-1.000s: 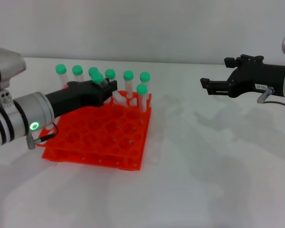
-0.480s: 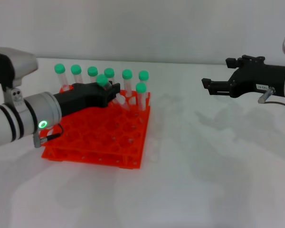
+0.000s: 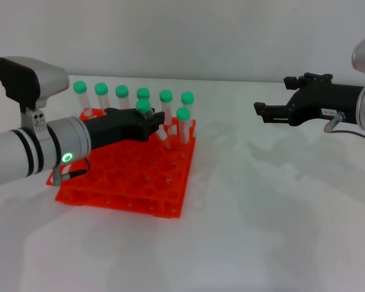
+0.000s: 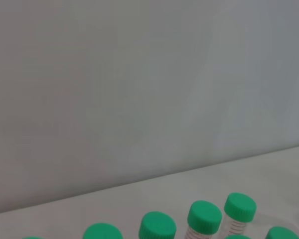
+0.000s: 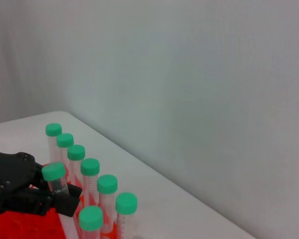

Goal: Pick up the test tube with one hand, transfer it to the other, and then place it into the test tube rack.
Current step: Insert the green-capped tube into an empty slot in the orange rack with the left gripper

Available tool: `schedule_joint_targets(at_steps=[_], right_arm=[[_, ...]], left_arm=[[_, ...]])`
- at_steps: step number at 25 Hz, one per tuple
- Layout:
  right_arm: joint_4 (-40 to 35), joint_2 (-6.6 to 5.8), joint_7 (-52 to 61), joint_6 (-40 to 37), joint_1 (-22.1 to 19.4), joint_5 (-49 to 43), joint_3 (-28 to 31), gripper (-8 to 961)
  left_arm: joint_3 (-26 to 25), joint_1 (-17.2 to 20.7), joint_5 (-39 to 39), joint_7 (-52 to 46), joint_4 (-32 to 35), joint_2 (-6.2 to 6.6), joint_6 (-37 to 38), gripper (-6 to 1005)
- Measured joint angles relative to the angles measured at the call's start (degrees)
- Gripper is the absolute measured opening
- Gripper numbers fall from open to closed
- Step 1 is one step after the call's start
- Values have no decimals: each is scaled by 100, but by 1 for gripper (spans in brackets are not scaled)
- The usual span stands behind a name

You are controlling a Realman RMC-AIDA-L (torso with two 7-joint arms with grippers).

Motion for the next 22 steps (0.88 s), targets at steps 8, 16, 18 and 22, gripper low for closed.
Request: schedule_joint_targets(at_steps=[8,16,18,22], right_arm=[[76,0,-45,-8,-8,0,0,857],[90,-2,-61,-16,-52,0,0,857],[90,-6,-73,-8,-55,1,0,857],[90,-16,-100,33,-59,1,2,857]], left_arm=[[-2,-13,85,28,56,-7,-6,280],[92,63,120,44,335,-9,53,432],[143,126,119,62,420,-9,54,475],[247,516,-78,351,857,-29,87,674]])
